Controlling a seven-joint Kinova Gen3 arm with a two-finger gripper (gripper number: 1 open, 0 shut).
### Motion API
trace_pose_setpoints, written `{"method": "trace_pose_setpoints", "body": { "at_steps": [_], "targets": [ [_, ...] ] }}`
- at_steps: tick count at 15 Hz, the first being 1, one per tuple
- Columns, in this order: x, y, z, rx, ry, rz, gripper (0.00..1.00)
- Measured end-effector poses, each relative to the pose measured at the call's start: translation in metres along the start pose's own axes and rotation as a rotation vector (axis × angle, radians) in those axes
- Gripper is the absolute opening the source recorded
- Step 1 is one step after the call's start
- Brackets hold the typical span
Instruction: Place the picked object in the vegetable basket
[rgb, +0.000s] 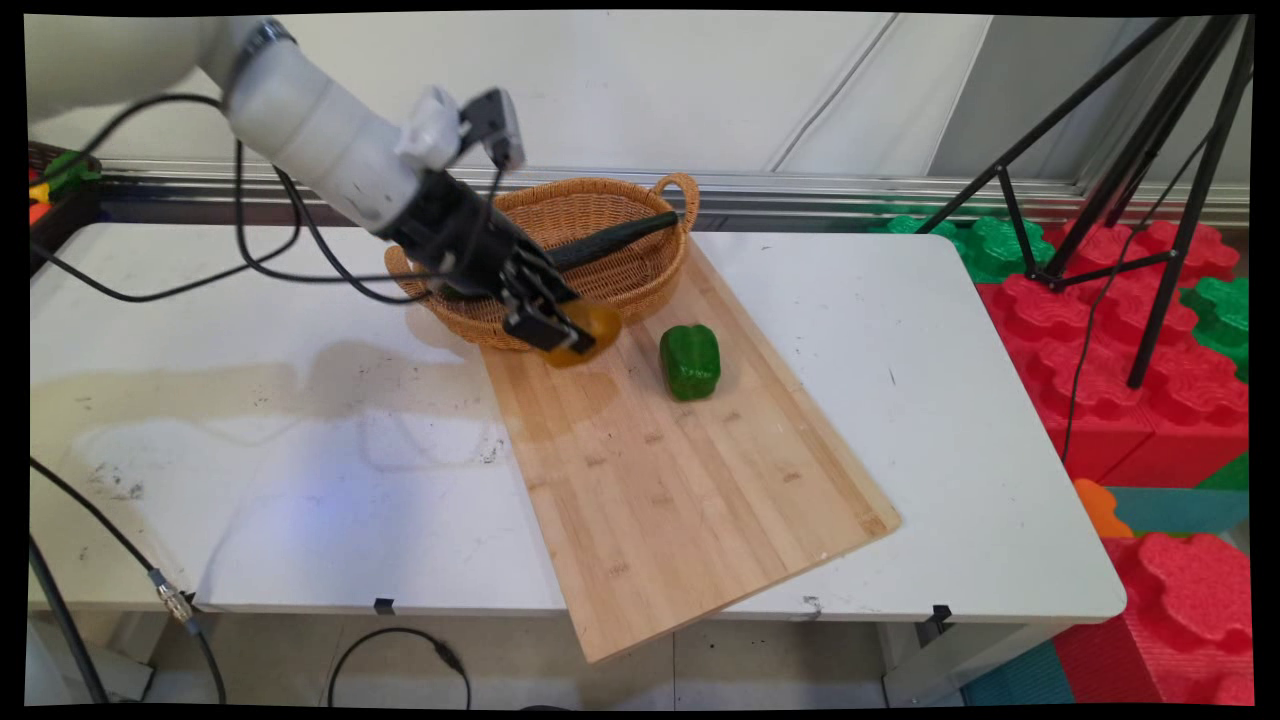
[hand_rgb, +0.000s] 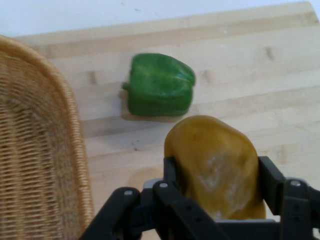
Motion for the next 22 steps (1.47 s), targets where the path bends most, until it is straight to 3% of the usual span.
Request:
{"method": "trace_pose_setpoints", "body": {
  "at_steps": [5,10,15,22],
  "targets": [
    [-0.001,-0.019,-0.033,0.042,0.021,-0.018,0.00],
    [-0.013,-0.061,-0.054,0.112,0.029,-0.051,0.00],
    [-0.027,-0.093,-0.043,0.136,0.001,-0.060,0.00],
    [-0.044,-0.127,0.006,0.131,-0.060,-0.098,0.00]
  ]
}}
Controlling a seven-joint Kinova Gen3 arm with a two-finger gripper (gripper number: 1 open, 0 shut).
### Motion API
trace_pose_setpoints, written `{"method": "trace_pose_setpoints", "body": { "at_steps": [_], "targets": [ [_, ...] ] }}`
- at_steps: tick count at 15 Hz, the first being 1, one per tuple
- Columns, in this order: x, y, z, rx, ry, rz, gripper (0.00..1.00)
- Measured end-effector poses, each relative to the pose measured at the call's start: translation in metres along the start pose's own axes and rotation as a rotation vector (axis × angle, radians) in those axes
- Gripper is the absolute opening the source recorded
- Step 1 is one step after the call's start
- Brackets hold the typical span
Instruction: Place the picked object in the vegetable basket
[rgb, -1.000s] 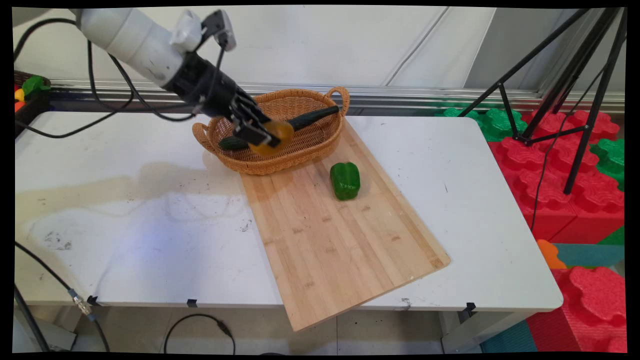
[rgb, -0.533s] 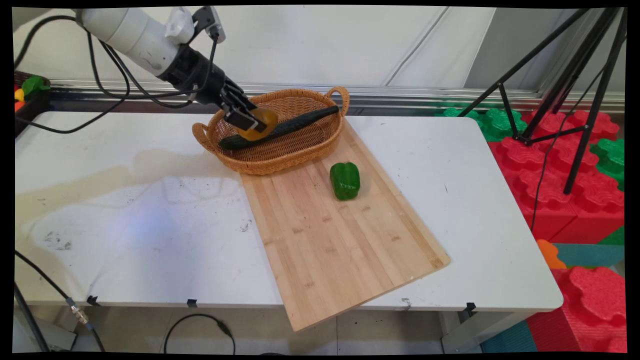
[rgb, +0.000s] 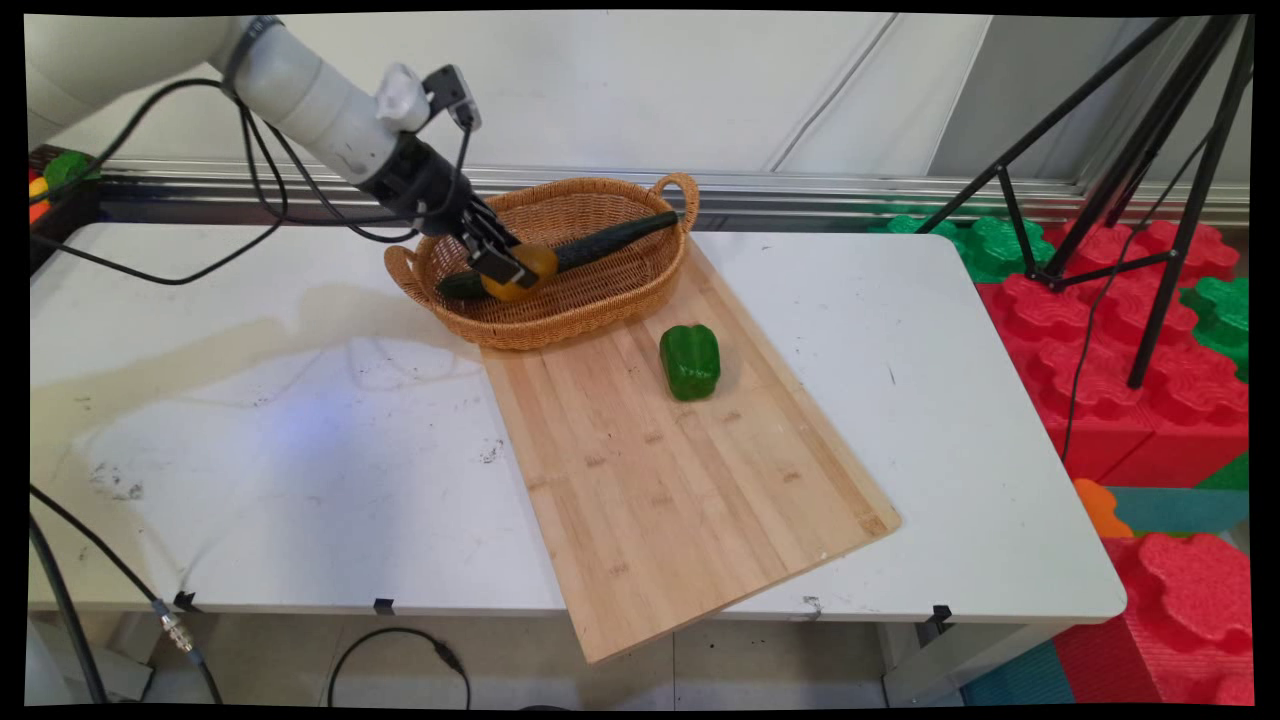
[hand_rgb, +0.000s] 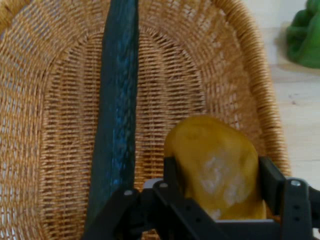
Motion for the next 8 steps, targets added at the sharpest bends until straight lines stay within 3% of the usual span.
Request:
{"method": "trace_pose_setpoints", "body": {
  "at_steps": [4,5,8],
  "targets": [
    [-0.002,-0.008,0.020,0.000,-0.014,-0.021,0.00],
    [-0.001,-0.009,0.022,0.000,-0.013,-0.023,1.00],
    [0.000,-0.012,0.025,0.001,-0.004,-0.025,1.00]
  ]
}}
